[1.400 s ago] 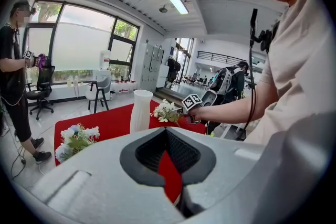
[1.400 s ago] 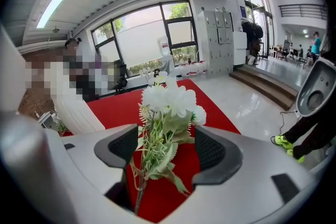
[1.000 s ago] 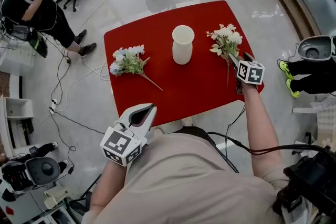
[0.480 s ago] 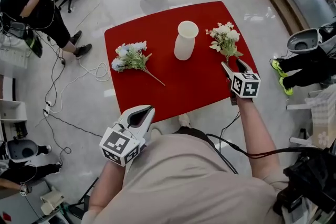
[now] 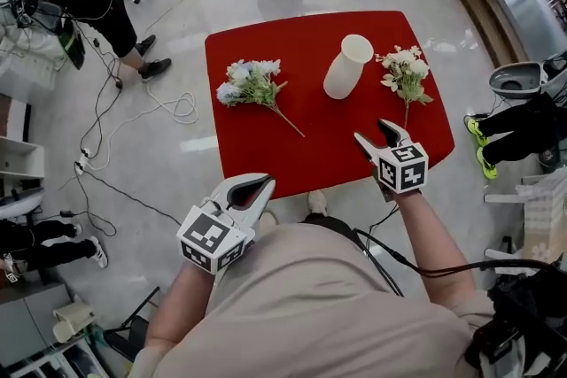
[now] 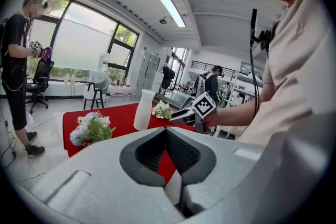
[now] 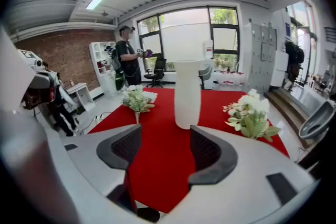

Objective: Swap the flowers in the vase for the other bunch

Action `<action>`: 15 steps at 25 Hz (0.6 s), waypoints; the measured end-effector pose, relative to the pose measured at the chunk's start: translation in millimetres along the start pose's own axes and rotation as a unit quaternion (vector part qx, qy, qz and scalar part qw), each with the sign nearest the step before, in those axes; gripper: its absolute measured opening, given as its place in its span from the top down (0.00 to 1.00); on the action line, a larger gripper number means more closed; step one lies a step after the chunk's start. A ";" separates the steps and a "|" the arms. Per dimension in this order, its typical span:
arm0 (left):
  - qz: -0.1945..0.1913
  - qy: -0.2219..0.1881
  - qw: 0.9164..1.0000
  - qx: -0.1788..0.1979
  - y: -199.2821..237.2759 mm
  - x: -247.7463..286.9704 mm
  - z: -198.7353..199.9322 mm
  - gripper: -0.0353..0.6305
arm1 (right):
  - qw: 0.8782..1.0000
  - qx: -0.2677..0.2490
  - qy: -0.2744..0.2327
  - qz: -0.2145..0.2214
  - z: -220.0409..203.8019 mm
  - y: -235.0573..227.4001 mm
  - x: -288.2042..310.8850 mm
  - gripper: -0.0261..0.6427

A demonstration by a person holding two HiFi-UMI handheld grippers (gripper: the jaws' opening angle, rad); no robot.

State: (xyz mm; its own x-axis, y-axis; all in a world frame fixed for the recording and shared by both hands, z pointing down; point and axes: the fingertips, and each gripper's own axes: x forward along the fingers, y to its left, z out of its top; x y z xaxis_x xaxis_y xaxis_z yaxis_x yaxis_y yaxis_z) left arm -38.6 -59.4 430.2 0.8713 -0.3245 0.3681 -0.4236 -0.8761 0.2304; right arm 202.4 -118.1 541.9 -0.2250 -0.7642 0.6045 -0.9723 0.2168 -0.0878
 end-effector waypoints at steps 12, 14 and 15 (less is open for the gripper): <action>0.099 -0.021 0.994 -0.037 35.7 -80.7 -32.7 0.94 | 0.985 -0.111 0.036 0.130 41.2 131.5 120.6 0.52; 0.118 -0.024 0.992 -0.046 41.1 -94.0 -39.1 0.94 | 0.983 -0.114 0.037 0.141 51.5 144.8 141.2 0.52; 0.128 -0.026 0.990 -0.052 43.8 -100.3 -42.8 0.94 | 0.982 -0.115 0.038 0.144 56.3 150.2 151.5 0.52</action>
State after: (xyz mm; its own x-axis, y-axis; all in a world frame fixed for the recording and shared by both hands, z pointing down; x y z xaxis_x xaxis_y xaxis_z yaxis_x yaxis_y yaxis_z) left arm -155.2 -49.9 441.9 0.7427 -0.5508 0.3807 -0.6528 -0.7224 0.2283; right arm 18.6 -235.5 575.7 -0.4750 -0.6052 0.6388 -0.8266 0.5558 -0.0881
